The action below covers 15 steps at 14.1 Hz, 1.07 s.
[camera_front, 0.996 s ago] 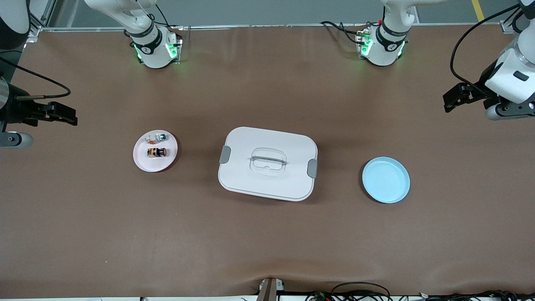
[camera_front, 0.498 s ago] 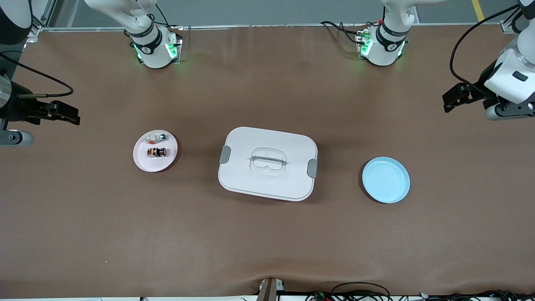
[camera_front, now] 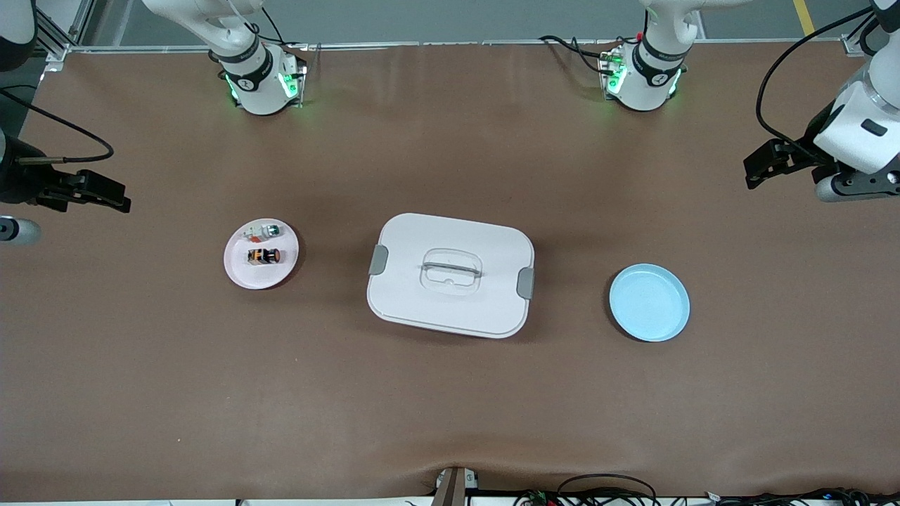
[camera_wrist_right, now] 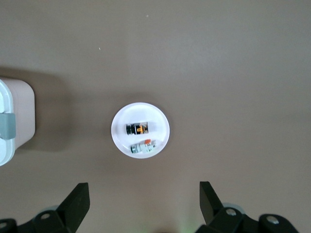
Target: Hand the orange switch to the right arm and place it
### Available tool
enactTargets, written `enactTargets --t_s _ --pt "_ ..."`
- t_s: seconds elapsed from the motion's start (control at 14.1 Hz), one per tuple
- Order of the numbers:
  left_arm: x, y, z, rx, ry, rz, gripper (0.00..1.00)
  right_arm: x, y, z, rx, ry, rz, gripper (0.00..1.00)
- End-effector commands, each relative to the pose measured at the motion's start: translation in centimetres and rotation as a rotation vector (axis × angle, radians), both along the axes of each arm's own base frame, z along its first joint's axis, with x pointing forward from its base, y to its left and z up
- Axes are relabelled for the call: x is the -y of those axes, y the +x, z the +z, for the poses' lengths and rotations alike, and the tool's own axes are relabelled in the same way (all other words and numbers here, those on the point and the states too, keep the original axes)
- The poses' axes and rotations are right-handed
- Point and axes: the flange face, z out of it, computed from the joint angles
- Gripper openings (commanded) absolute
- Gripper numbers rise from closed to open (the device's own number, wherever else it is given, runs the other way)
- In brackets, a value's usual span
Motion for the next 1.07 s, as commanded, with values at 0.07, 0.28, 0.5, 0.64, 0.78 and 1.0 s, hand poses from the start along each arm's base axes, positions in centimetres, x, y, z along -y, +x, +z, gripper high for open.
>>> enactTargets --t_s 0.07,0.28,0.5,0.64,0.78,1.0 --pt "0.2 -0.4 0.9 0.010 -0.007 -0.022 1.00 1.8 -3.6 -0.2 0.042 0.020 -0.052 1.00" --pt "0.3 -0.5 1.2 0.016 -0.010 -0.026 1.00 2.7 -3.6 -0.3 0.040 0.053 -0.076 1.00" --pt "0.5 -0.7 1.3 0.007 -0.064 -0.043 1.00 2.7 -3.7 0.2 0.041 0.041 -0.070 1.00" --pt "0.1 -0.6 1.4 0.009 -0.068 -0.054 1.00 1.9 -3.8 0.4 0.036 0.036 -0.053 1.00" --pt "0.1 -0.7 2.2 0.017 -0.069 -0.055 1.00 2.2 -3.8 0.8 0.041 0.036 -0.059 1.00" --pt "0.1 -0.8 2.9 0.017 -0.068 -0.053 1.00 3.0 -3.8 0.9 0.043 0.036 -0.074 1.00"
